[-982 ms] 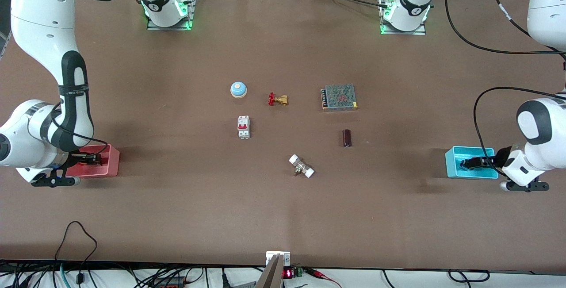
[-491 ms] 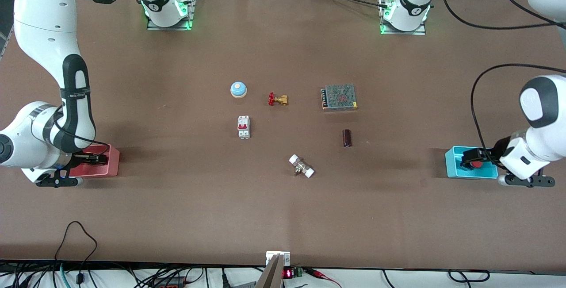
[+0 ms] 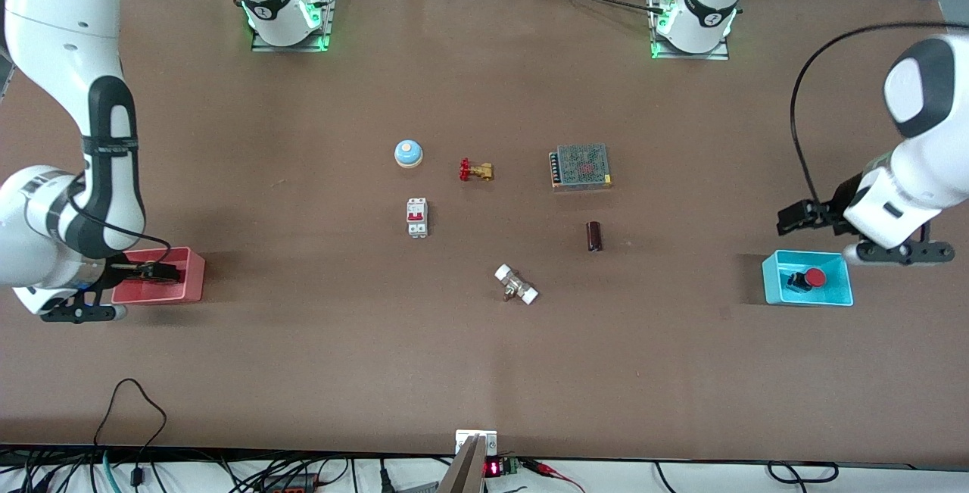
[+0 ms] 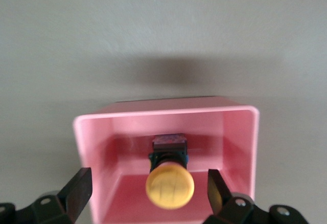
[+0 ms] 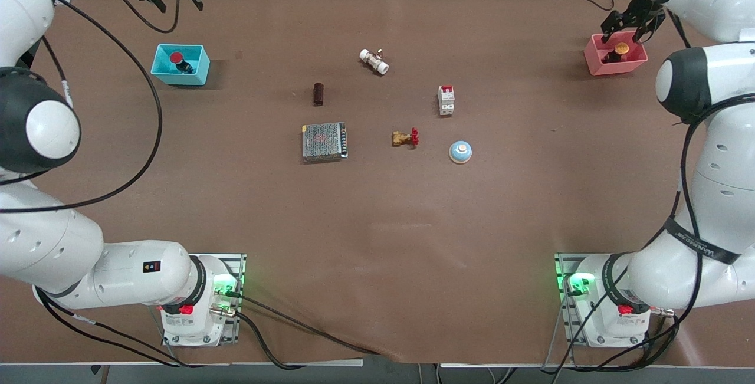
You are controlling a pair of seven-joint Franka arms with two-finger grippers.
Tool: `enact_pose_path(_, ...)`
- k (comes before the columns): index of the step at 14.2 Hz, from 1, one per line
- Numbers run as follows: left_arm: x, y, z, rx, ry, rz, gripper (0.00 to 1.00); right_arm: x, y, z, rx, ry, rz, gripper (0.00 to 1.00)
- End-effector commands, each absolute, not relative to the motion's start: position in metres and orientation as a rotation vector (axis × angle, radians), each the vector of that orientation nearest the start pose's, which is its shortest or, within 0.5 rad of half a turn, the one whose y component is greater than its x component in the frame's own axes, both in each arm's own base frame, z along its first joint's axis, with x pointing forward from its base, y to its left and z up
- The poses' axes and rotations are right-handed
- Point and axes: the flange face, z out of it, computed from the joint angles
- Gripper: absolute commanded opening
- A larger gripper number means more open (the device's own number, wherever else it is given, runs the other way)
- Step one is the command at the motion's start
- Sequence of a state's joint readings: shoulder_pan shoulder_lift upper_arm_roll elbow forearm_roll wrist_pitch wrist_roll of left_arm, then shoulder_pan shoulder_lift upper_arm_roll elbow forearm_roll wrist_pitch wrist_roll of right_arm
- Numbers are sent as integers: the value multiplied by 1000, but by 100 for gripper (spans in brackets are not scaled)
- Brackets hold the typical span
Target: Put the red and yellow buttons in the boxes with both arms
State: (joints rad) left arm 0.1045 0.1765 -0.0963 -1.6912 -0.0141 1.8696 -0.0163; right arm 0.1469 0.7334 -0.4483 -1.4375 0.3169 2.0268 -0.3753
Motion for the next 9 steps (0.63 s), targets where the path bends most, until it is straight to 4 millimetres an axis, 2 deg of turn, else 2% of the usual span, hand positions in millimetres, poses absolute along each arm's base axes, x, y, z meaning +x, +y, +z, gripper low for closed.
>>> enact_pose_path(1,580,0,536,-3143,-35,-15,100,691,-135,348,-3083,-44,44,100)
enact_pose_path(3,566,2,564,-3139,-21,-22,100,680,-133,388,-3046,-45,45,100)
enact_pose_path(5,559,3,581,-3137,-9,-26,100,671,-128,424,-3021,-62,33,100)
enact_pose_path(7,557,2,598,-3139,-2,-12,100,668,-109,445,-3014,-85,18,100)
enact_pose_path(9,554,3,612,-3140,0,-2,100,672,-79,449,-3016,-34,20,100)
